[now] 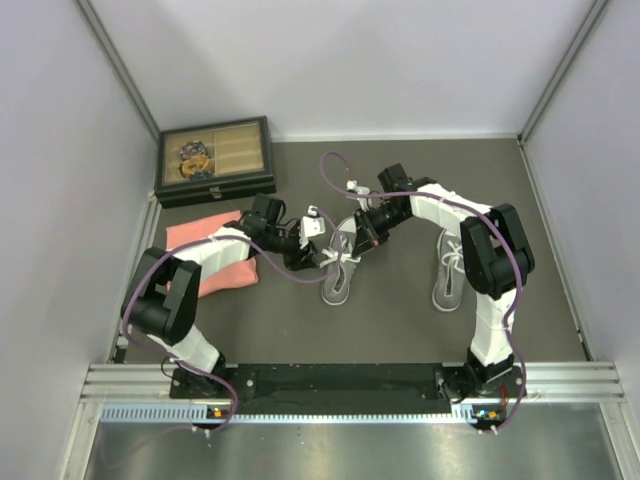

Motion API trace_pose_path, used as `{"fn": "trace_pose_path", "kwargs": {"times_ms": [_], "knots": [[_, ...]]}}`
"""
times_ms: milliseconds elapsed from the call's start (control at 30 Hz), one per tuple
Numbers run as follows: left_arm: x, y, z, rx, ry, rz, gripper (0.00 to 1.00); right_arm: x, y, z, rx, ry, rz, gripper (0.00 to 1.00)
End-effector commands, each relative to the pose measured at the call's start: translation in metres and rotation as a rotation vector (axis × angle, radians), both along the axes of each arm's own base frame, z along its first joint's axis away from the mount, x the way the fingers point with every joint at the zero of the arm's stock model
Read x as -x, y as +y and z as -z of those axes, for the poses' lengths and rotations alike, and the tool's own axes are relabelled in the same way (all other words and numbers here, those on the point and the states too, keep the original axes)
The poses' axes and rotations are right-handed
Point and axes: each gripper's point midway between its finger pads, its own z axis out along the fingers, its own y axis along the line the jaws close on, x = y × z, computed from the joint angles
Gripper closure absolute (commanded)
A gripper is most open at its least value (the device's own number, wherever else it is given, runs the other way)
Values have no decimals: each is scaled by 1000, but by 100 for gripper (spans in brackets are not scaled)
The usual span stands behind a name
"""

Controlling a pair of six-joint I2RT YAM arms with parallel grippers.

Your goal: Tie the shoes

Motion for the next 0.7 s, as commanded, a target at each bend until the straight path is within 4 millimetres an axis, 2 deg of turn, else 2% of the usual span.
{"fn": "trace_pose_path", "kwargs": {"times_ms": [0, 267, 433, 600, 667], "knots": [[1, -6, -36, 95, -40, -2, 50, -8, 2, -20, -41, -47, 5, 100], [-6, -21, -52, 155, -15, -43, 43, -7, 4, -21, -48, -42, 4, 100], [-8, -44, -54, 208, 36, -53, 39, -7, 4, -21, -51, -40, 7, 100], [-16, -58, -54, 236, 94, -93, 42, -6, 2, -18, -40, -37, 3, 100], [-19, -59, -50, 230, 120, -113, 47, -6, 2, -17, -35, -41, 0, 100]]}}
